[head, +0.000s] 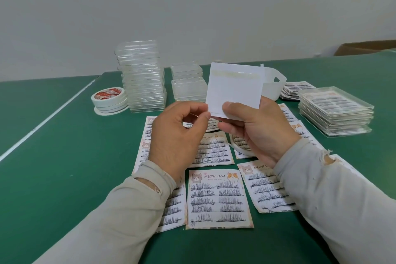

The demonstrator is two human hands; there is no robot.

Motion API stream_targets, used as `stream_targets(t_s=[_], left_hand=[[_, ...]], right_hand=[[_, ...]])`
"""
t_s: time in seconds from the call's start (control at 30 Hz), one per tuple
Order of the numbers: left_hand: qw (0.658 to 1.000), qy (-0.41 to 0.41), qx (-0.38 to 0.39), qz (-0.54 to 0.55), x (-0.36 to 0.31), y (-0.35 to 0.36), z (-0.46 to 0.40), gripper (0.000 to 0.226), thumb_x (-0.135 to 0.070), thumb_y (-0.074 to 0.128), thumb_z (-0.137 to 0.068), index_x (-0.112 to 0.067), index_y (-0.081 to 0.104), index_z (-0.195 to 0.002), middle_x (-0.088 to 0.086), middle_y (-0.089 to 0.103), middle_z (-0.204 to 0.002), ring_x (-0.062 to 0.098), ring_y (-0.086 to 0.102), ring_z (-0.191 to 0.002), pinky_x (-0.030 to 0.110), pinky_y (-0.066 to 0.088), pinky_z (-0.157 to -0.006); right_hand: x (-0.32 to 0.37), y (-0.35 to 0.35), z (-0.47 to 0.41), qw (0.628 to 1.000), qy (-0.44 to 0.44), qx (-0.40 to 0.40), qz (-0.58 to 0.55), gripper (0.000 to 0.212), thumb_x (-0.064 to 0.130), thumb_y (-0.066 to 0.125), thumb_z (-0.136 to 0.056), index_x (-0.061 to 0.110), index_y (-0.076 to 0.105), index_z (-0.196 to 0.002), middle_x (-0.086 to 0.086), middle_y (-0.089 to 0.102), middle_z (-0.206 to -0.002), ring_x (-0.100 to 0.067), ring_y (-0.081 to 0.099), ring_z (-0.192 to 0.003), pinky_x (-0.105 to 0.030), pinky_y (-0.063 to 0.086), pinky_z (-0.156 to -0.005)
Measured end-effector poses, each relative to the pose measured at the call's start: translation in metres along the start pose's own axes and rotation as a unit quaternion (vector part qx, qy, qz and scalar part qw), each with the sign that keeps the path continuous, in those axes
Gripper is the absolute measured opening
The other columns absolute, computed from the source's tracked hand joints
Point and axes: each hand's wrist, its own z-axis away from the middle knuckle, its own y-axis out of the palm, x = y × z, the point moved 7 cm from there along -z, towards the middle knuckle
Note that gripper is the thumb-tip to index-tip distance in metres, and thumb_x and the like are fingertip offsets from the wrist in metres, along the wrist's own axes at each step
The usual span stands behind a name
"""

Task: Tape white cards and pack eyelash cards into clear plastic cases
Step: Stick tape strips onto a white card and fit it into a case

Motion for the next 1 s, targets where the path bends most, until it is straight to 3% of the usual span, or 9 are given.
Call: stream_targets(t_s=[0.53,0.87,1.0], left_hand=[[0.999,-0.03,0.033,-0.022,0.0063,0.0042,-0.0019,0.017,-0.013,0.074,-0.09,-0.027,0.067,-0.084,-0.008,0.066,-0.087,0.006,0.061,-0.076,0.048,0.06,-0.075],[0.999,-0.031,0.004,-0.009,0.0054,0.0011,-0.0019,0.023,-0.011,0.071,-0.091,-0.032,0.064,-0.085,-0.022,0.067,-0.084,0.0,0.061,-0.077,0.049,0.061,-0.075],[0.999,-0.034,0.001,-0.003,0.0054,0.0008,-0.0005,0.016,-0.016,0.073,-0.09,-0.03,0.068,-0.085,-0.019,0.069,-0.084,0.002,0.063,-0.078,0.047,0.062,-0.075]], right_hand=[[0.0062,0.0085,0.0053,0.992,-0.083,0.007,0.093,0.019,0.0,0.07,-0.089,0.018,0.071,-0.09,0.008,0.077,-0.082,-0.01,0.073,-0.073,-0.024,0.059,-0.064],[0.0046,0.0054,0.0022,0.997,-0.072,0.002,0.035,0.019,0.0,0.07,-0.09,0.018,0.068,-0.096,0.01,0.078,-0.085,-0.012,0.076,-0.081,-0.022,0.059,-0.065],[0.0052,0.0052,0.0022,0.995,-0.085,0.005,0.06,0.022,0.0,0.069,-0.091,0.021,0.069,-0.095,0.01,0.078,-0.087,-0.012,0.076,-0.083,-0.024,0.059,-0.067]])
